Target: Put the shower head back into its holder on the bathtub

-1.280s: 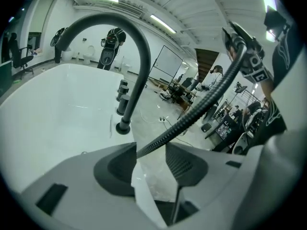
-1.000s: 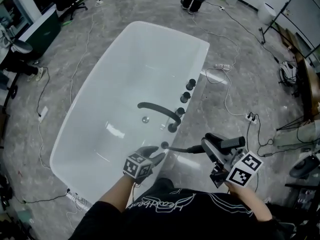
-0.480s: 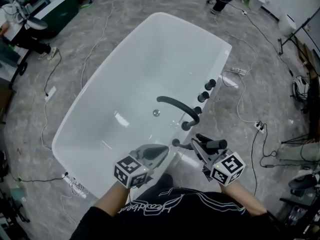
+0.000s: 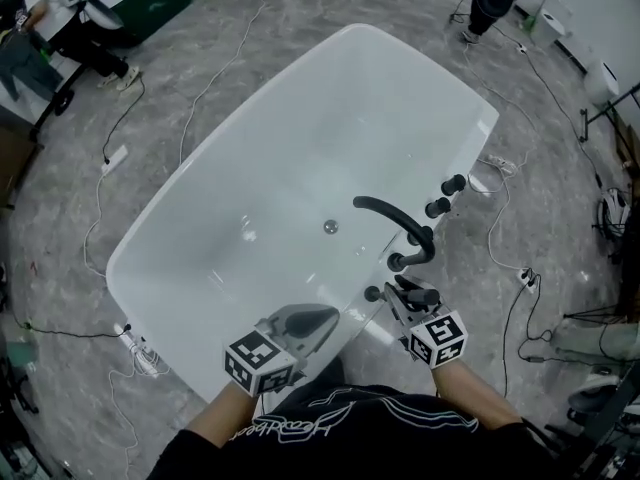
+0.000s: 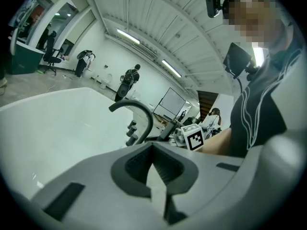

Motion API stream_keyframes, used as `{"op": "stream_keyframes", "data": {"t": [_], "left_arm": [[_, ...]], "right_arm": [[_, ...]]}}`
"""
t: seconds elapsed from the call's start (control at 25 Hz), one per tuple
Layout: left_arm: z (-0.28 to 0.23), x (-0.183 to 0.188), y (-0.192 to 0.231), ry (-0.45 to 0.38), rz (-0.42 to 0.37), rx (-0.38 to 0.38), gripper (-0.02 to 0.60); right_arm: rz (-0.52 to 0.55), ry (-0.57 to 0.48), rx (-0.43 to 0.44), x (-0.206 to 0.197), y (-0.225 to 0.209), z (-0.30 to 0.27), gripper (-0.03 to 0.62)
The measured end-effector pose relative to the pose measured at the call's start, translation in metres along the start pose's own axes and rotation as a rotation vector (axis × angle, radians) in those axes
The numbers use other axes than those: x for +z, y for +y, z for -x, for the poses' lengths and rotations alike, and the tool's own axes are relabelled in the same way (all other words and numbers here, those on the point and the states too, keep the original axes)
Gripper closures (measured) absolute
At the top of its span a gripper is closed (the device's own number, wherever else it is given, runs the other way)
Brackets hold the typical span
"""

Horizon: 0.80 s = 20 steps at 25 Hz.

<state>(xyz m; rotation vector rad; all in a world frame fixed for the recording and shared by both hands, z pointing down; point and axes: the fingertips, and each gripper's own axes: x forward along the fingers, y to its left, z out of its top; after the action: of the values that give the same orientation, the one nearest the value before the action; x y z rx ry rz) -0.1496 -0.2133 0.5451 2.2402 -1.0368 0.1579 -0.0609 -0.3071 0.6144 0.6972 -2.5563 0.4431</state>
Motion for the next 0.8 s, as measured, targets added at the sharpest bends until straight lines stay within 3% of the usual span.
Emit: {"op": "stream_keyframes", "data": {"t": [0.48, 0.8], "left_arm": [[0.026, -0.038, 0.026, 0.028, 0.069, 0.068, 0.577], [0.036, -0.049, 0.03, 0.031, 0.078, 0.068, 0.577]], "right_arm": [[-0.052, 0.115, -0.087, -0.072, -0.018, -0.051, 0.494], [0.046, 0.196, -0.08, -0.096, -0.002, -0.066, 0.494]]}}
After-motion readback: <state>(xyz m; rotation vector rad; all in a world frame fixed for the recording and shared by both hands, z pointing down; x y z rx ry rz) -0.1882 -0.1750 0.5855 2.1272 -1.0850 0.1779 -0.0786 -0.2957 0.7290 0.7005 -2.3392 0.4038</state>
